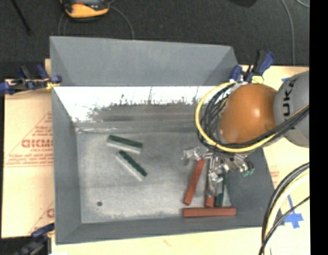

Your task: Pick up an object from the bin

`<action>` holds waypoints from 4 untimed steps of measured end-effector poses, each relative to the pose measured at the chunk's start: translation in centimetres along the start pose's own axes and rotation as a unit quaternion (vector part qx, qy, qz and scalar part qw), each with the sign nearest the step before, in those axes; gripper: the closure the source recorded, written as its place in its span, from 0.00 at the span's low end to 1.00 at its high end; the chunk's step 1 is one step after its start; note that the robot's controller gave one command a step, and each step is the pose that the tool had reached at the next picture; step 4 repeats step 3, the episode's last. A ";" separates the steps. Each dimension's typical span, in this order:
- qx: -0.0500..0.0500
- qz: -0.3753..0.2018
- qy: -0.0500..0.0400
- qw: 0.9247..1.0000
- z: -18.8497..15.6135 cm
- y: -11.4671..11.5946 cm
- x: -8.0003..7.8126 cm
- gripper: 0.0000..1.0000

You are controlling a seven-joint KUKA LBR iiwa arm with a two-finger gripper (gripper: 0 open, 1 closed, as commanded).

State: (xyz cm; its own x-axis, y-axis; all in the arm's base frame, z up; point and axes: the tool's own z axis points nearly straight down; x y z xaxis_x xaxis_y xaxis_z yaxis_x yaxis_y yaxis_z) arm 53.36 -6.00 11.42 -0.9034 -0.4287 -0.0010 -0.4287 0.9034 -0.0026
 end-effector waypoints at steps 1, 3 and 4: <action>0.000 -0.049 -0.005 0.999 4.1 -3.8 3.6 1.00; 0.003 -0.048 -0.004 0.999 -15.3 -5.9 4.2 1.00; 0.003 -0.048 -0.004 0.999 -15.3 -5.9 4.2 1.00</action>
Offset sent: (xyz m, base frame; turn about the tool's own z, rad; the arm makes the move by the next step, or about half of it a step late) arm 0.0000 0.0000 0.0000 0.0000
